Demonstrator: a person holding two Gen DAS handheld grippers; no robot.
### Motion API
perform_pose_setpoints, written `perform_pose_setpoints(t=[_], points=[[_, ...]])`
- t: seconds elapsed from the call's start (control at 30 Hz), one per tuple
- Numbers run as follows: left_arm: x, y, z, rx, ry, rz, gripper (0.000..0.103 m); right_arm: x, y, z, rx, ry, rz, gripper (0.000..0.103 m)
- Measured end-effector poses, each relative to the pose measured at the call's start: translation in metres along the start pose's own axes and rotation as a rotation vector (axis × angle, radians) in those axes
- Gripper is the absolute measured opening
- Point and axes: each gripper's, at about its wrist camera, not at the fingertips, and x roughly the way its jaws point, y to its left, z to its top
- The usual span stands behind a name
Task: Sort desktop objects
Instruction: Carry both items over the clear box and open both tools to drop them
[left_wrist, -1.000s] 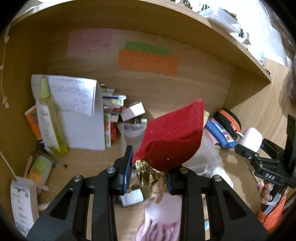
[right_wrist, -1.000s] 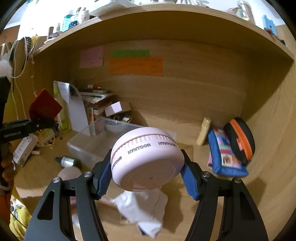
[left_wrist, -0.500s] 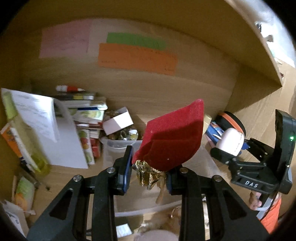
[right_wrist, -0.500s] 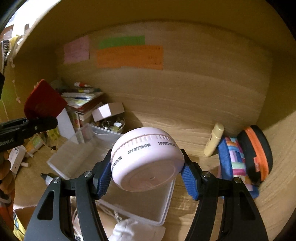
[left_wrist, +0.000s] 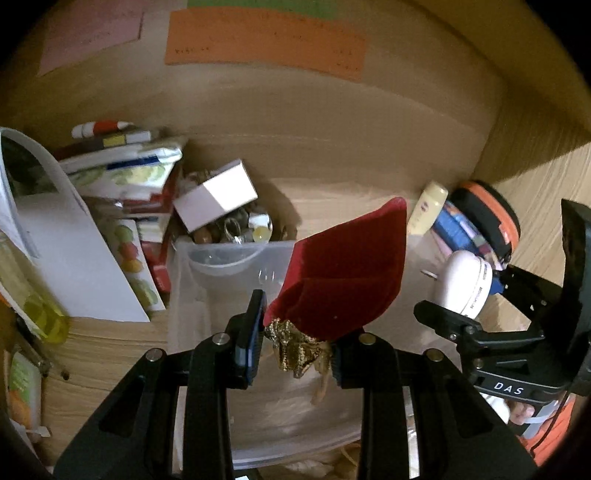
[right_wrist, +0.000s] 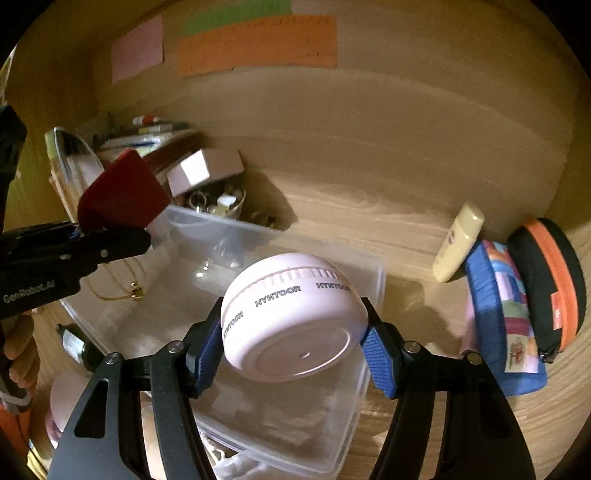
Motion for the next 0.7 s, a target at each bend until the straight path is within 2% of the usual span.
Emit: perform_pose_setpoints(t=[0.17,0.5,0.7], points=[[0.012,-0.006,-0.005,0.026,0.036,0.026,0.030,0.012,0.003,-0.005,-0.010,0.032,-0.035,0.063],[0.025,-0.015,-0.012,0.059,0.071,0.061,0.030,0.025,0.019,-0.012,-0.077,0.083,-0.048,0.063],[0.017,-0.007,-0.013,0.059,0.045,0.065,0.052,0.027,0.019,-0.013,-0.070,0.101,-0.020,0.063]])
